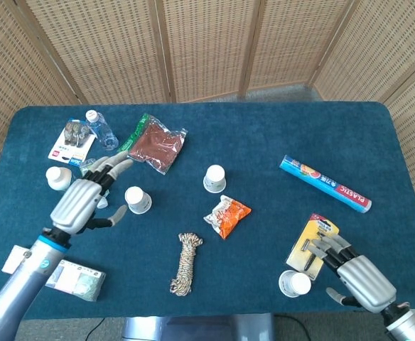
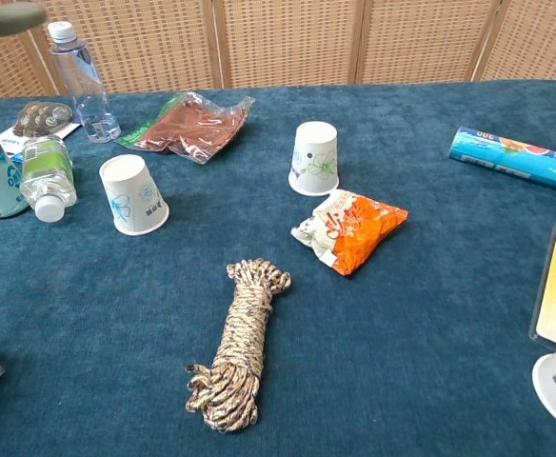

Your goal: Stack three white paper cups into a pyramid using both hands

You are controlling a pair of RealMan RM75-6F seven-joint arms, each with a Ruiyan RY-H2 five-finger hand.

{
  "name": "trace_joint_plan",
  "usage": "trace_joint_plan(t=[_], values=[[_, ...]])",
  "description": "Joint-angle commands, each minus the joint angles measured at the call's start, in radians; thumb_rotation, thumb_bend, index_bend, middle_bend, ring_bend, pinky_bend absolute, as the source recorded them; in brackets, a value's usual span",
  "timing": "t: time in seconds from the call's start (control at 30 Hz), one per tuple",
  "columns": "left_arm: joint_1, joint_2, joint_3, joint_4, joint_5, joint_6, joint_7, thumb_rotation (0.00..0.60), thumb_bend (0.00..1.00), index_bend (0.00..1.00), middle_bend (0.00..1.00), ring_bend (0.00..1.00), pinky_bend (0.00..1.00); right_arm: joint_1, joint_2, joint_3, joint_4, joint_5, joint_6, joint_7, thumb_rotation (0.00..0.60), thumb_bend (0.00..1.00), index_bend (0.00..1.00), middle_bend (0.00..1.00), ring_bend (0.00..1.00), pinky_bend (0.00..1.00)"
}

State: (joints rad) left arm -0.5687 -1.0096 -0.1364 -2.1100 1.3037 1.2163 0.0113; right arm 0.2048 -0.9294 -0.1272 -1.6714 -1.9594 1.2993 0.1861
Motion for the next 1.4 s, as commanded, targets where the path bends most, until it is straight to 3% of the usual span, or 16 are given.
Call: trace_joint_plan(t=[0.03,0.47,0.9,1.0,1.13,1.4], values=[[0.028,0.015,0.012,-0.002,0.027,0.018,-0.034,0.600,0.46,0.00,0.00,0.00,0.00,0.025,-0.004,-0.011,-0.028,-0.003,-0.055,-0.065,0.600,0.33,0.00,0.00,0.00,0.00],[0.076,0.012,0.023,0.040,0.053,0.014,-0.107,0.600,0.46,0.00,0.00,0.00,0.00,0.035,-0.061,-0.038,-0.053,0.026,-0.149,-0.273,0.600,0.33,0.00,0.00,0.00,0.00],[0.126,0.013,0.030,0.068,0.069,0.037,-0.145,0.600,0.46,0.00,0.00,0.00,0.01,0.071,-0.116,-0.044,-0.042,0.047,-0.205,-0.339,0.600,0.36,0.00,0.00,0.00,0.00],[0.140,0.016,0.034,0.073,0.076,0.046,-0.155,0.600,0.46,0.00,0.00,0.00,0.01,0.081,-0.123,-0.044,-0.037,0.047,-0.205,-0.338,0.600,0.38,0.04,0.00,0.00,0.00],[0.159,0.020,0.039,0.080,0.088,0.058,-0.171,0.600,0.46,0.00,0.00,0.00,0.02,0.094,-0.135,-0.048,-0.027,0.049,-0.220,-0.346,0.600,0.41,0.12,0.00,0.00,0.11],[0.192,0.024,0.048,0.091,0.106,0.078,-0.196,0.600,0.46,0.00,0.00,0.00,0.02,0.111,-0.157,-0.055,-0.017,0.062,-0.230,-0.345,0.600,0.52,0.26,0.10,0.00,0.48]])
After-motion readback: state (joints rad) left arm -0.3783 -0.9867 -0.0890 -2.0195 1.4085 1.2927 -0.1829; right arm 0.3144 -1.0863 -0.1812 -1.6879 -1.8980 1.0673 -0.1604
